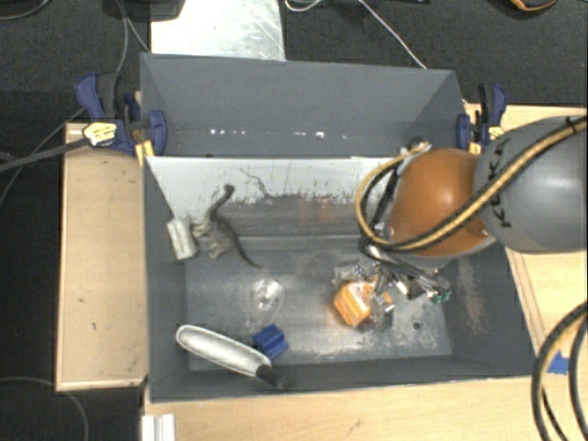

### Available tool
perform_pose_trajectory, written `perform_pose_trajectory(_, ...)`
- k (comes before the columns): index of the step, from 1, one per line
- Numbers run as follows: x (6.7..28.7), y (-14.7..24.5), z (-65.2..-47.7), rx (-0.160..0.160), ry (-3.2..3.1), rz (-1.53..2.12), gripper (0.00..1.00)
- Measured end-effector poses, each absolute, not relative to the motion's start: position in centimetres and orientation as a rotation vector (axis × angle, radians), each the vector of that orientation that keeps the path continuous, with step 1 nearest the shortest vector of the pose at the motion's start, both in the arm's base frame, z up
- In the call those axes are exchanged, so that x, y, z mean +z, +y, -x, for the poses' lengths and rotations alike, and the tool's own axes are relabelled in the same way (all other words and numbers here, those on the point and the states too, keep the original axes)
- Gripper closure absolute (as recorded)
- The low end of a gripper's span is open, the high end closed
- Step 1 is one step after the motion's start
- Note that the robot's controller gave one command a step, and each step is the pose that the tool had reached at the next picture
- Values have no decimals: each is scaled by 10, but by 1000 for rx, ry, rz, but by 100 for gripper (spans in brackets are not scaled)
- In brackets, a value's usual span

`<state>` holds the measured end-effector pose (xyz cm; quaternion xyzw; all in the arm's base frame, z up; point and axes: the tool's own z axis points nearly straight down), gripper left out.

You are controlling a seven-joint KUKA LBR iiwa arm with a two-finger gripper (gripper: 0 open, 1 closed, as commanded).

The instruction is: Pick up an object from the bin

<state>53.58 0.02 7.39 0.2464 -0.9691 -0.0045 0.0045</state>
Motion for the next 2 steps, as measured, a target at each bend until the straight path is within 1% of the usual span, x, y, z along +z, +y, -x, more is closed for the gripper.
perform_pose_trajectory(2,116,0,-536,-14,-3038,-767,100)
